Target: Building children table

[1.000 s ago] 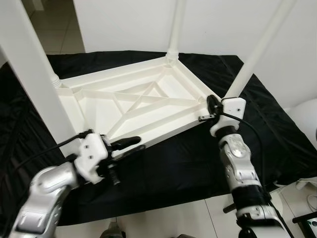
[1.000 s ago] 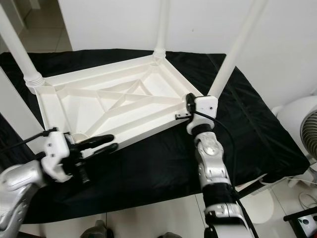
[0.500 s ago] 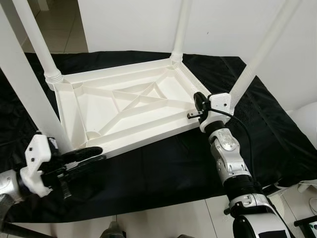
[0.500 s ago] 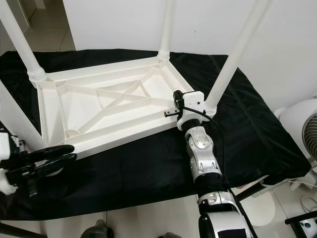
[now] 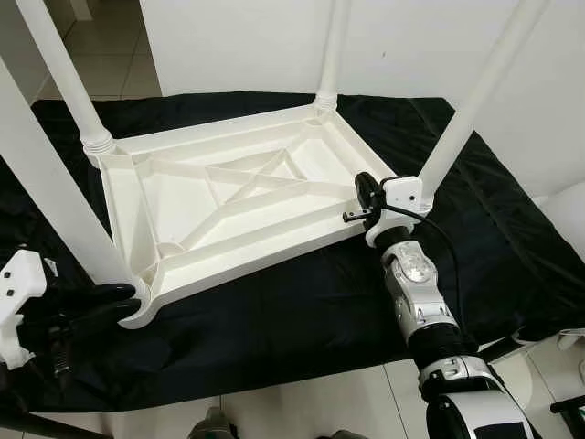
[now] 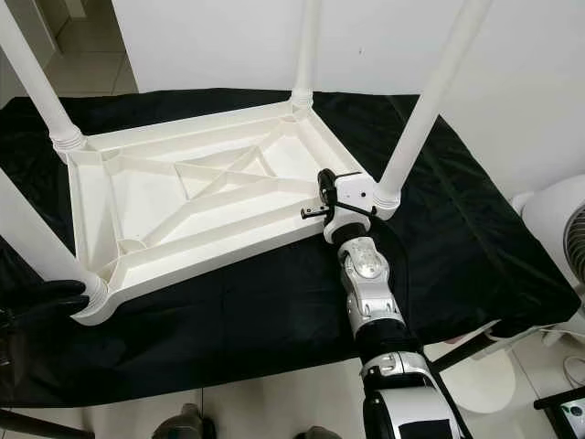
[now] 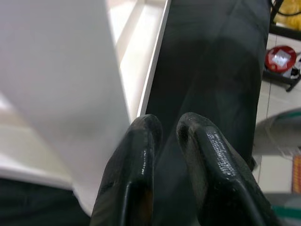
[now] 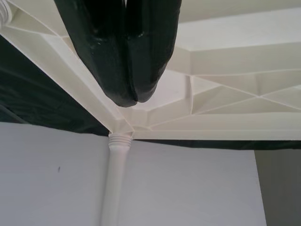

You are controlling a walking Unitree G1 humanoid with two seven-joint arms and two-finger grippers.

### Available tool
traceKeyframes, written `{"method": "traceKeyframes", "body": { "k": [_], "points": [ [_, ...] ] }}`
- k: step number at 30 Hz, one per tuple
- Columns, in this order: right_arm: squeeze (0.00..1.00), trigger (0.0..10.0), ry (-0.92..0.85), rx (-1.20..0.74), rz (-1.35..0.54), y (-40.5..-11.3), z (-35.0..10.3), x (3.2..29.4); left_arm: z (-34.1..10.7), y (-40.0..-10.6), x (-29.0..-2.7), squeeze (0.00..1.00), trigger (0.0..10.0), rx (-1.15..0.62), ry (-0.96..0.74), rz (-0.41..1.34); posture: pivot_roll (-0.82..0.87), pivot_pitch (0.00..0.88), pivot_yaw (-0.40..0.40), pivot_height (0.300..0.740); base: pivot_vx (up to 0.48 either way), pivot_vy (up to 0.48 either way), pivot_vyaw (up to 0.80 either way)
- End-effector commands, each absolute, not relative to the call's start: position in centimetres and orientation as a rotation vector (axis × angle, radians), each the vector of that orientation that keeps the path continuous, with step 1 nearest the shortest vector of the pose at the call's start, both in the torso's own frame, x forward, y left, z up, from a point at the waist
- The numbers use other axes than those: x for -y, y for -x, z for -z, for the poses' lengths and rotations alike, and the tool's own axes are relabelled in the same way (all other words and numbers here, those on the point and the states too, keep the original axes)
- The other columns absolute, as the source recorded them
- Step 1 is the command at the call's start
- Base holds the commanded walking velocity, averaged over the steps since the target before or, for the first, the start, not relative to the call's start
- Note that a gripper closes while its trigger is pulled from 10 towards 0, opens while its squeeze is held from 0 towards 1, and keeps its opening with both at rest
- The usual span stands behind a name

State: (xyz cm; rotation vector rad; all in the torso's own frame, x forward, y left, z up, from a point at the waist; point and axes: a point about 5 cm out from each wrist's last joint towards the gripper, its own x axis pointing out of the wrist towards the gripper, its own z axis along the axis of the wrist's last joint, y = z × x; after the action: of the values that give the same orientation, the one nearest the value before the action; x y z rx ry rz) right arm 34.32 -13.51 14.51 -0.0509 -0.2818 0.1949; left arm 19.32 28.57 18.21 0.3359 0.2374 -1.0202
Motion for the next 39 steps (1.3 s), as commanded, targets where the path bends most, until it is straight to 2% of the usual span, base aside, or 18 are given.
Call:
{"method": "traceKeyframes", "body": {
  "k": [1,9,13,17,21,22,24,33,39],
  "points": [
    [0.00,10.0,0.054,0.282,-0.185,-34.4,-14.4,13.8,-18.3,-19.0,-30.8,0.00,10.0,-0.286,-0.362,0.958,0.30,0.019,-0.011,0.740,0.000,0.000,0.00],
    [0.00,10.0,0.053,0.286,-0.187,-34.6,-14.3,13.6,-17.8,-19.5,-33.8,0.00,10.0,-0.370,-0.429,0.834,0.31,0.018,-0.016,0.740,0.000,0.000,0.00],
    [0.00,10.0,0.050,0.289,-0.190,-34.6,-14.3,13.5,-17.4,-20.4,-35.4,0.00,10.0,-0.380,-0.462,0.744,0.31,0.020,-0.017,0.740,0.000,0.000,0.00],
    [0.00,10.0,0.048,0.295,-0.192,-34.3,-14.2,13.2,-18.1,-22.8,-36.4,0.00,10.0,-0.313,-0.533,0.612,0.30,0.021,-0.014,0.740,0.000,0.000,0.00],
    [0.00,10.0,0.031,0.293,-0.173,-33.8,-13.8,12.9,-19.5,-25.8,-35.8,0.00,10.0,-0.165,-0.550,0.482,0.28,0.025,-0.014,0.740,0.000,0.000,0.00],
    [0.00,10.0,0.031,0.293,-0.173,-33.8,-13.8,12.9,-19.5,-25.8,-35.8,0.00,10.0,-0.165,-0.550,0.482,0.28,0.025,-0.014,0.740,0.000,0.000,0.00],
    [0.00,10.0,0.010,0.268,-0.125,-33.2,-13.0,12.8,-19.6,-27.4,-34.4,0.00,10.0,-0.090,-0.526,0.459,0.27,0.026,-0.012,0.740,0.000,0.000,0.00],
    [0.00,10.0,0.004,0.203,0.048,-32.4,-11.5,13.1,-19.3,-30.1,-30.9,0.00,10.0,0.034,-0.383,0.565,0.21,0.033,-0.019,0.740,0.000,0.000,0.00],
    [0.00,10.0,0.000,0.179,0.127,-32.3,-11.2,13.7,-19.0,-30.9,-29.8,0.00,10.0,0.034,-0.321,0.589,0.19,0.031,-0.022,0.740,0.000,0.000,0.00]
  ]
}}
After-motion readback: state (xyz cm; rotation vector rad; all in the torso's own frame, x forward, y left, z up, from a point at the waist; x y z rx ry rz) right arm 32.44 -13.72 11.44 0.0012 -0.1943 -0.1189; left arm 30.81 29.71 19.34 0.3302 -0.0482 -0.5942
